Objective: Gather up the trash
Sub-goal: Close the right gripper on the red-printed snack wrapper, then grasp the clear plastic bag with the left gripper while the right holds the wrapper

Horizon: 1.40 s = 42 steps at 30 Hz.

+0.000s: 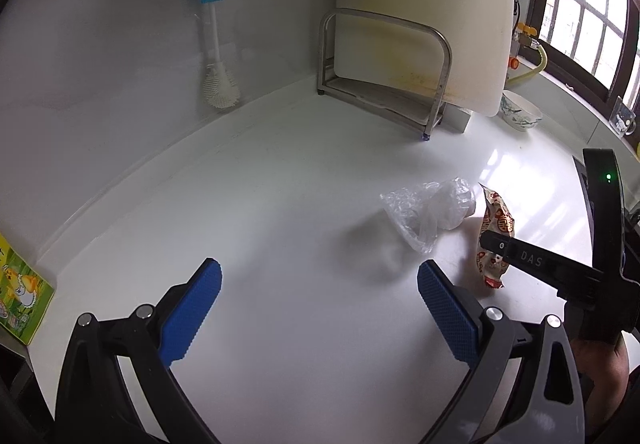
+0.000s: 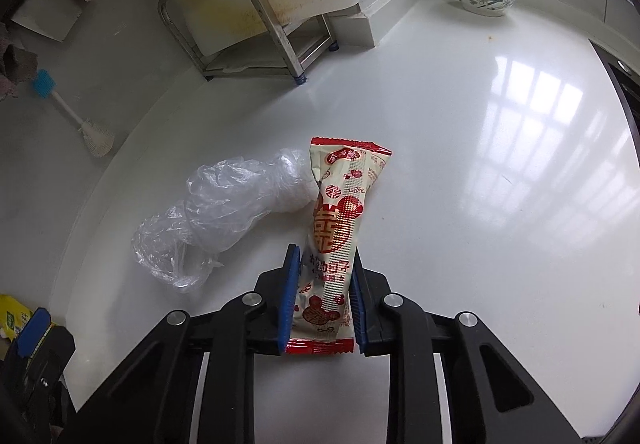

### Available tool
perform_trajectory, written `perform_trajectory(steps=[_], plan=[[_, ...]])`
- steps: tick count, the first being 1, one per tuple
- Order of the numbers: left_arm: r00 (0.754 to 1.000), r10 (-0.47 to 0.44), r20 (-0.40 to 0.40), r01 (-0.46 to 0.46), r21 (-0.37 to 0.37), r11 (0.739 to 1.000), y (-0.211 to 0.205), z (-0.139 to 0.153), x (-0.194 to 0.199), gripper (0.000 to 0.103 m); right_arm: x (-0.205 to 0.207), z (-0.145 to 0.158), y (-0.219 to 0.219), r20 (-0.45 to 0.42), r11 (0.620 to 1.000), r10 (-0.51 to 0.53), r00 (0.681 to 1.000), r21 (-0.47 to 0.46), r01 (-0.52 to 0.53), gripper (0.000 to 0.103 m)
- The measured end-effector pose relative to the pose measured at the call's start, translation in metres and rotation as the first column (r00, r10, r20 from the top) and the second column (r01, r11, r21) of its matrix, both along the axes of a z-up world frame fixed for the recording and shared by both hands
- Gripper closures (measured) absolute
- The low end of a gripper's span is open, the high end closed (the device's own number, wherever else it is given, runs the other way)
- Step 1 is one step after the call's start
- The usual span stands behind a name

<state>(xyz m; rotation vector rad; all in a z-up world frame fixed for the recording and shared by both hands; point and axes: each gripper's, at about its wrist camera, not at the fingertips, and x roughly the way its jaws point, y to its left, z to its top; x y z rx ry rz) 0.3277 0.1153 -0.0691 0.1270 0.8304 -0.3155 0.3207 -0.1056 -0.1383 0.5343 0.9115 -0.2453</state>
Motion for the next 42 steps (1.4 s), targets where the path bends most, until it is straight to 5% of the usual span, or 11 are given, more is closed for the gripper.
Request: perform_trajectory(steps=[16,27,37,42], plan=[[0.987,-0.152,0.053,0.155,-0.043,0.987,-0.097,-0.007,0.031,0.006,-0.053,0.002,-0.049,0.033,0.997,-0.075,0.997,-0.014,0.075,0.080],[0.989,-0.141,0.039,0.138,0.056,0.989,-0.128,-0.050,0.057,0.008,-0.063,0.001,-0.051,0.036,0.997,-0.075,0.997,-0.019,0.075,0.080],[0.990,-0.133,-0.049,0.136,0.047,0.990,-0.132,-0.064,0.064,0.063,-0.061,0.001,-0.050,0.036,0.998,-0.061,0.998,-0.019,0.061,0.080],[0.989,-0.132,-0.062,0.134,0.029,0.991,-0.128,-0.062,0.062,0.078,-0.061,0.001,-0.051,0.037,0.998,-0.056,0.998,-0.013,0.057,0.080]])
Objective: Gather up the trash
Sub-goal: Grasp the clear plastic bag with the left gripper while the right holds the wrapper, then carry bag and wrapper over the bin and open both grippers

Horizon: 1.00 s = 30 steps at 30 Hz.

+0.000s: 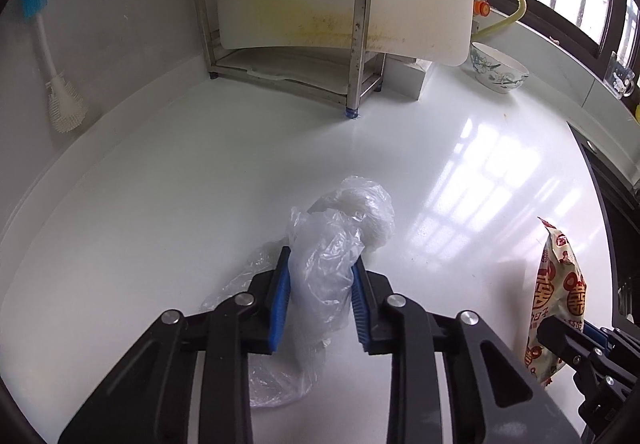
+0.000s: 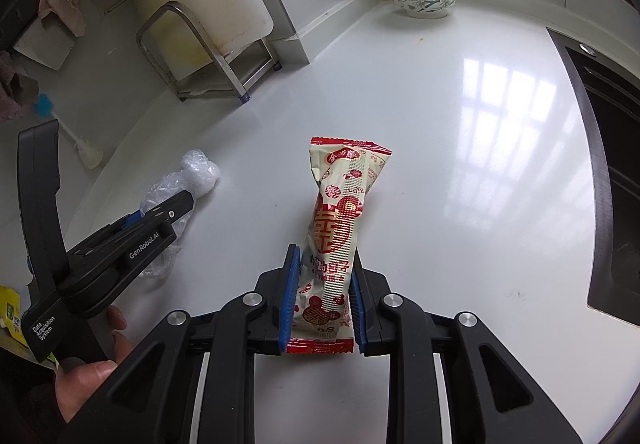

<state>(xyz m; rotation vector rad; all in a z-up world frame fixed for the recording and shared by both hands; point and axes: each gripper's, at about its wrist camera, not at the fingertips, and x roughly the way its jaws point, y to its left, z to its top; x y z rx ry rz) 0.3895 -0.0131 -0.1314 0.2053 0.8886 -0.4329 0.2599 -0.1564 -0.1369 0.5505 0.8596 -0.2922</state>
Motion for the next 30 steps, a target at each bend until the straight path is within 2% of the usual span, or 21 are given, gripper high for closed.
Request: perform_trajectory(steps=[5,16,22,30], plan=[[1.000,0.003,-0.013,-0.003,-0.018,1.000,0.007,0.007,-0.008,0.080,-0.002,0.004,0.001,0.005,1.000,0.008,1.000,-0.007,-0.008,0.080],[0.999,0.002,0.043,-0.002,0.009,1.000,0.021,0.044,-0.058,0.081,-0.025,0.027,0.014,0.045,0.998,0.066,0.997,-0.022,-0.066,0.080],[0.998,0.001,0.066,-0.003,0.041,0.999,0.020,0.065,-0.101,0.081,-0.060,0.038,0.015,0.054,0.995,0.098,0.994,-0.019,-0.097,0.080],[0.997,0.000,0.081,-0.002,0.025,1.000,0.000,0.092,-0.167,0.081,-0.124,0.059,0.005,0.060,0.991,0.131,0.990,-0.016,-0.130,0.080]])
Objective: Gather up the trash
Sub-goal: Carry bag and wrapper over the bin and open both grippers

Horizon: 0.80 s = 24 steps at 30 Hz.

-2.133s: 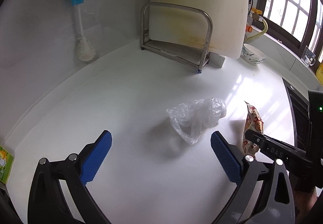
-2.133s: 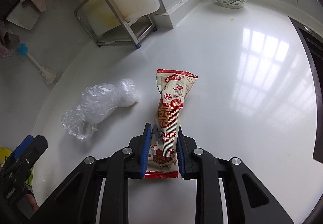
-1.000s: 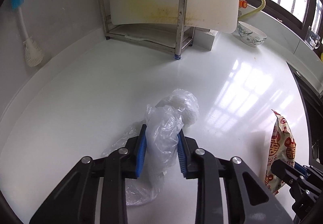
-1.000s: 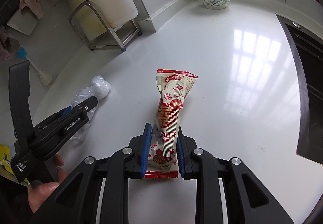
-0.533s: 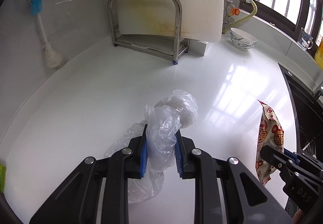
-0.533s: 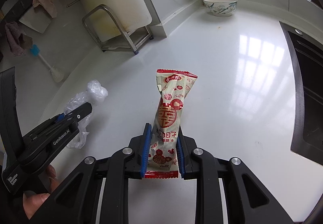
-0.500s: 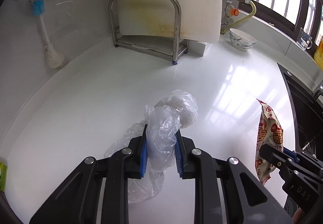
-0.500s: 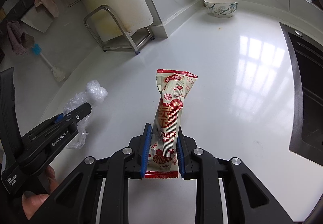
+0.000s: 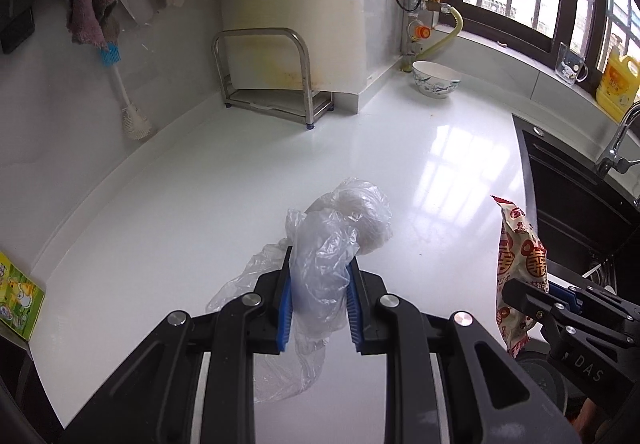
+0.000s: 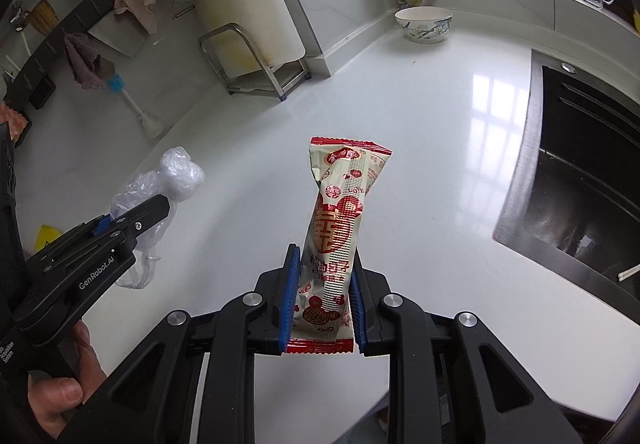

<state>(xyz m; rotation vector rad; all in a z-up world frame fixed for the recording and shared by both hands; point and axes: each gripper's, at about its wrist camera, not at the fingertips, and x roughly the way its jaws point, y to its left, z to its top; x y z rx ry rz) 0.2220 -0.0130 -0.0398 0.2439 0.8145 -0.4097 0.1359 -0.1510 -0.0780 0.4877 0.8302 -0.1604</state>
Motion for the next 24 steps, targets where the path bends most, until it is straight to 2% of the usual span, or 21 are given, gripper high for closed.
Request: perform_trajectory(steps=[14,19,24], plan=[[0.999,-0.013,-0.037,0.012,-0.007,1.000,-0.039,0.004,-0.126,0.080,-0.120,0.011,-0.036,-0.019,0.999,0.042,0.999,-0.012,-0.043,0.080],[0.998,-0.023,-0.055,0.023,-0.001,1.000,-0.045,-0.001,-0.170,0.080,-0.159,0.003,-0.044,-0.044,0.997,0.078,0.996,-0.012,-0.079,0.080],[0.995,-0.037,-0.091,0.039,0.016,0.999,-0.056,-0.017,-0.204,0.080,-0.192,-0.013,-0.049,-0.090,0.993,0.117,0.989,-0.004,-0.118,0.080]])
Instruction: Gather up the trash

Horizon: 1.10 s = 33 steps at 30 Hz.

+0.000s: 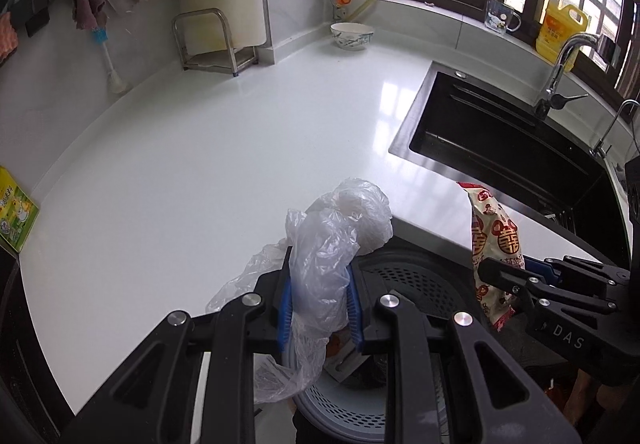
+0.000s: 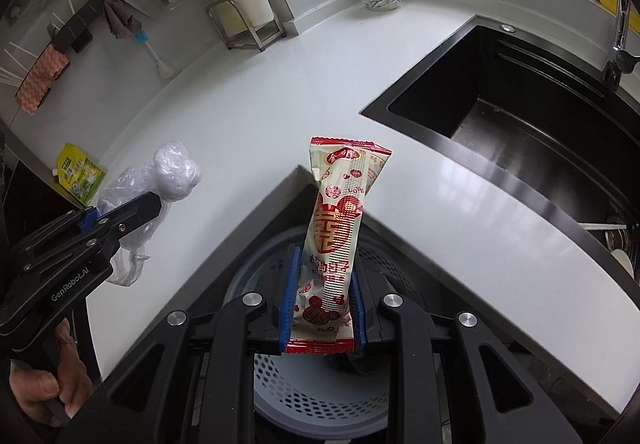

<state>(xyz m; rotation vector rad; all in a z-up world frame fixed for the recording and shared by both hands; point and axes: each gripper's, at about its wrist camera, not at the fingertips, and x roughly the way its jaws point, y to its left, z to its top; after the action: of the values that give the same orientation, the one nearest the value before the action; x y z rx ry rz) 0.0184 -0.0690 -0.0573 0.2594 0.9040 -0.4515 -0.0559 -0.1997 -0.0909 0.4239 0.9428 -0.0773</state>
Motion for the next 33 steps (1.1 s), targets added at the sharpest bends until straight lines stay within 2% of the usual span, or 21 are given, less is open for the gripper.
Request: perform_trajectory(steps=[10,18,20,21,22,24,25,26,33], plan=[[0.992,-0.012,-0.127,0.017,0.043,0.999,-0.025,-0.052,-0.033,0.078,-0.030,-0.045,-0.007,-0.115,0.998,0.054,0.992,0.039,-0.050,0.080],[0.983,0.021,-0.180,-0.010,0.065,0.998,-0.028,-0.074,-0.036,0.072,-0.024,-0.079,-0.012,-0.203,0.994,0.088,0.975,0.087,-0.071,0.079],[0.982,0.037,-0.186,-0.025,0.066,0.998,-0.025,-0.075,-0.036,0.067,-0.021,-0.081,-0.012,-0.206,0.991,0.106,0.973,0.100,-0.087,0.066],[0.982,0.047,-0.185,-0.036,0.067,0.997,-0.023,-0.074,-0.037,0.057,-0.019,-0.081,-0.011,-0.207,0.991,0.110,0.972,0.101,-0.090,0.047],[0.982,0.061,-0.179,-0.049,0.068,0.996,-0.020,-0.073,-0.037,0.040,-0.019,-0.079,-0.012,-0.200,0.991,0.104,0.974,0.098,-0.086,0.041],[0.984,0.091,-0.153,-0.084,0.056,0.995,-0.012,-0.066,-0.037,0.028,-0.020,-0.075,-0.013,-0.181,0.993,0.088,0.980,0.088,-0.073,0.037],[0.984,0.101,-0.150,-0.094,0.051,0.994,-0.009,-0.064,-0.037,0.027,-0.018,-0.074,-0.015,-0.182,0.994,0.080,0.980,0.084,-0.066,0.031],[0.982,0.111,-0.150,-0.104,0.054,0.993,-0.006,-0.062,-0.036,0.027,-0.018,-0.073,-0.017,-0.183,0.995,0.073,0.980,0.082,-0.059,0.031],[0.974,0.169,-0.149,-0.161,0.064,0.985,0.006,-0.048,-0.041,0.027,-0.021,-0.066,-0.017,-0.195,0.995,0.088,0.977,0.054,-0.079,0.030]])
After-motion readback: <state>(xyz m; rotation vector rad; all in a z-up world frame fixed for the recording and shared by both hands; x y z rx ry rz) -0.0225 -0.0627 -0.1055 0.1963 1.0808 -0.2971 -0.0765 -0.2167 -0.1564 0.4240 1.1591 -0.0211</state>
